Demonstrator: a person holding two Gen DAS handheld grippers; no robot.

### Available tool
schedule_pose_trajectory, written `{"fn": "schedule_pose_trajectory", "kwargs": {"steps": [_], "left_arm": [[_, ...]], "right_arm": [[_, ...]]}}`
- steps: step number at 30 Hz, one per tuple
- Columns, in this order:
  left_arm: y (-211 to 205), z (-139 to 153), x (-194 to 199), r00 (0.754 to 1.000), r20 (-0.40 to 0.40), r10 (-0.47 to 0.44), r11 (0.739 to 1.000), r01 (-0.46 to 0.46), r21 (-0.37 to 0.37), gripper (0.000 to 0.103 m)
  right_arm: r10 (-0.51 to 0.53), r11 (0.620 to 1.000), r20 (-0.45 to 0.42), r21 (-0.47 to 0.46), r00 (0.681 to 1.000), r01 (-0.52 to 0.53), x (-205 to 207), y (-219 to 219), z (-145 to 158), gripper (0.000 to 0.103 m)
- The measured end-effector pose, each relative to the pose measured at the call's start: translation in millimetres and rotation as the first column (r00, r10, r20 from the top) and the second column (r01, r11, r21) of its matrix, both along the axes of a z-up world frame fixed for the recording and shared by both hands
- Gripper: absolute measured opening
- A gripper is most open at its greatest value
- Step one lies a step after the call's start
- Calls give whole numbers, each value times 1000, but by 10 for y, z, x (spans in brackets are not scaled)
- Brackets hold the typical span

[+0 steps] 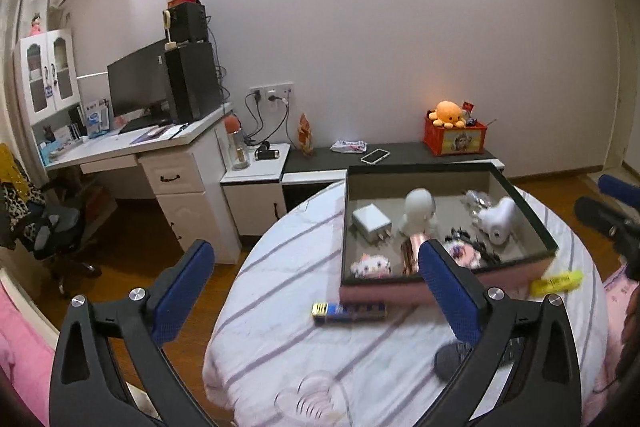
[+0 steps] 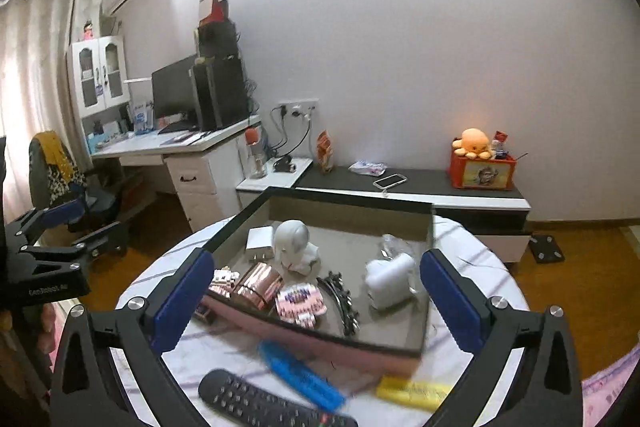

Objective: Organize rigid objects
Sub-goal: 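Move both tools back toward the items beside the box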

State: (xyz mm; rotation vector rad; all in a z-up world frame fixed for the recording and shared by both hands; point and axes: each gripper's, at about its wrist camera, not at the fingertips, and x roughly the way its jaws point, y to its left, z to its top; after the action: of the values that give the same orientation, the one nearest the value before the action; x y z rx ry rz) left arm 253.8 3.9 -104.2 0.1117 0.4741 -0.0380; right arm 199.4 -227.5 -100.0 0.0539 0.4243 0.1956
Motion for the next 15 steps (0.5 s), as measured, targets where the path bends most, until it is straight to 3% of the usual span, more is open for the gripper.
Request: {"fn": "schedule_pose_trajectory", "kwargs": {"steps": [15], "left_arm": [[69,20,-629,1000,-12,-4,999,4,46,103]], "right_arm": [[-94,996,-18,10,995,94,-768,-323,8,103]]}}
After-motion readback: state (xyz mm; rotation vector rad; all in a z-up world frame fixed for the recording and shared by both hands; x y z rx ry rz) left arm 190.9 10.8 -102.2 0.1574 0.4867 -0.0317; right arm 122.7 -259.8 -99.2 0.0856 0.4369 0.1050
